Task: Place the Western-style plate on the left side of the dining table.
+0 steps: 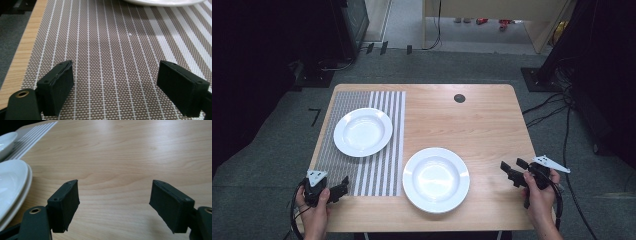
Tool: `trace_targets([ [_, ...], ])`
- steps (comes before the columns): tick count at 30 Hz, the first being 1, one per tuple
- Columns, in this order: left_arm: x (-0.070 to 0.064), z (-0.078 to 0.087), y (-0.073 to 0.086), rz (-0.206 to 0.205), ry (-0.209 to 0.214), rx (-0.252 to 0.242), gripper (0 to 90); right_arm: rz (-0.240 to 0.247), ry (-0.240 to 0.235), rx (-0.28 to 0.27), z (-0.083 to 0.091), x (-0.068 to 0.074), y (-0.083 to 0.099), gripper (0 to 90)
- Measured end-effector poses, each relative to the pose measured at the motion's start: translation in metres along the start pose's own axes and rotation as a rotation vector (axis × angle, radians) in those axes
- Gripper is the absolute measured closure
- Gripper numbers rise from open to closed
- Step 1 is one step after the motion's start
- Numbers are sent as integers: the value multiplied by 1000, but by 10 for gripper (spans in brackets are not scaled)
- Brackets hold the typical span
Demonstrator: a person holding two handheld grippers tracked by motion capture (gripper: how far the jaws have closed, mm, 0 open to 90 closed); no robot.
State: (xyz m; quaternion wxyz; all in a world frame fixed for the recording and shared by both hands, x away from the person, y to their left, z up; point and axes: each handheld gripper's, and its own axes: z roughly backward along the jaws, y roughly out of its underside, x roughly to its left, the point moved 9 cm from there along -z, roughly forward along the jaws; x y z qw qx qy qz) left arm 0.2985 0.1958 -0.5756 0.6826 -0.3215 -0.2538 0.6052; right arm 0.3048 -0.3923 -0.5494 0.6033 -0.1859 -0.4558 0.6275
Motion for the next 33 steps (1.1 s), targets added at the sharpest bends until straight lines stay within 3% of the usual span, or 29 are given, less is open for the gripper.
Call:
trace_targets([
  [7, -3, -3, 2, -38, -24, 17, 137, -17, 46, 10, 9, -21, 8, 234],
  [14, -3, -3, 2, -35, -22, 15, 126, -20, 85, 15, 18, -37, 13, 233],
  [23, -3, -3, 2, -36, -22, 16, 125, -22, 120, 34, 25, -48, 23, 230],
  [33, -3, -3, 2, -36, -21, 15, 125, 19, 177, 67, 28, -54, 32, 231],
])
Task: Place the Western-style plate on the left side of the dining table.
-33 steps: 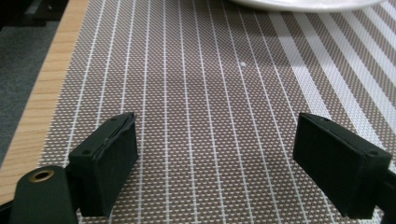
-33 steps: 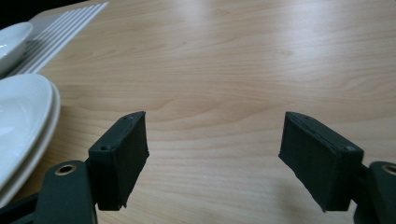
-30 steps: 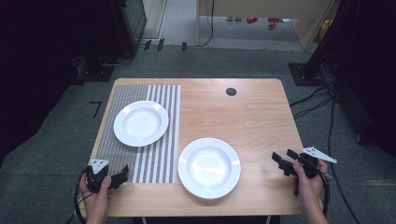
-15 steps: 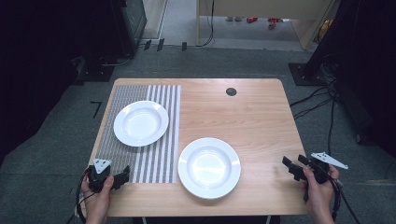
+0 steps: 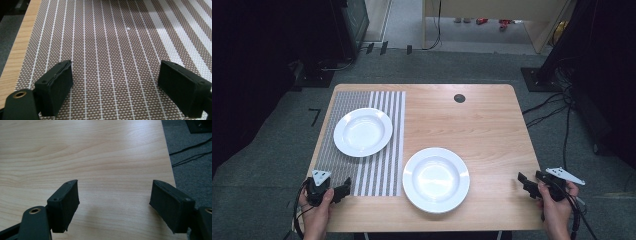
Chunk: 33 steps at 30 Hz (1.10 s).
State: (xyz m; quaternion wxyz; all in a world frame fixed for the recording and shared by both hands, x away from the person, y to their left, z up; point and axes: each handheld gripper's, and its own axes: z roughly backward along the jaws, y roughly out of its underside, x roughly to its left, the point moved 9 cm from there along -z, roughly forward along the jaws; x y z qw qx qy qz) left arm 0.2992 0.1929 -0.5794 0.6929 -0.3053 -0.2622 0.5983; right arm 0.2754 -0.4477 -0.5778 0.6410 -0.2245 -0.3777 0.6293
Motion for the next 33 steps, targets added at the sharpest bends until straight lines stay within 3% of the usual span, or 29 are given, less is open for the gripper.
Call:
trace_targets([
  [13, 0, 0, 0, 0, 0, 0, 126, 31, 41, 23, -1, 2, 5, 230],
  [18, 0, 0, 0, 0, 1, 0, 125, 110, 83, 49, -3, 10, 9, 218],
  [21, 0, 0, 0, -1, 1, 1, 126, 133, 96, 56, -3, 11, 10, 218],
  [33, 0, 0, 0, 0, 1, 0, 125, 143, 101, 59, -4, 12, 10, 216],
])
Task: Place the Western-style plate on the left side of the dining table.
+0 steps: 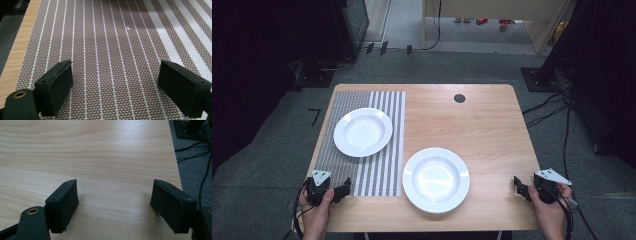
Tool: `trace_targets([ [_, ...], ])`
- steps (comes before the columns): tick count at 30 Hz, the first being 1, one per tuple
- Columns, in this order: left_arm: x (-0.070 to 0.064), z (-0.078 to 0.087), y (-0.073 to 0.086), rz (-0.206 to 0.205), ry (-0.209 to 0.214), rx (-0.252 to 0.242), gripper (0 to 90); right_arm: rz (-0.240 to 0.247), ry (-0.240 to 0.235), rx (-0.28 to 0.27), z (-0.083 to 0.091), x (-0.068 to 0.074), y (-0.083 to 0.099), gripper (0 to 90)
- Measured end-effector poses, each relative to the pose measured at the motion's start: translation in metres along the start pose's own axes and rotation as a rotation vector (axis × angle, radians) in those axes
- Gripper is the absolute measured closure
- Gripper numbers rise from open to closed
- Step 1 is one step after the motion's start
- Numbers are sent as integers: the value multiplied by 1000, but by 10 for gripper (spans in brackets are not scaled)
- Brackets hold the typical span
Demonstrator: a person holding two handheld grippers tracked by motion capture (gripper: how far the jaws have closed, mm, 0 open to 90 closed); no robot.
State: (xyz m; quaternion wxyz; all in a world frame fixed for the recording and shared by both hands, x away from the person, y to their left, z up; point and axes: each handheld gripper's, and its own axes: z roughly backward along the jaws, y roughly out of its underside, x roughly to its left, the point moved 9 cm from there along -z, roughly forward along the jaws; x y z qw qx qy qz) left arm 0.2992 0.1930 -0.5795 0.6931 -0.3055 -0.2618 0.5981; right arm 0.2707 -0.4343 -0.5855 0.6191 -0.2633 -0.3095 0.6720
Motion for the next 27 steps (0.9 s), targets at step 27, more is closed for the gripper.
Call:
trace_targets([
  [27, 0, 0, 0, -8, 4, 2, 123, 7, -7, 0, -1, 2, -1, 224],
])
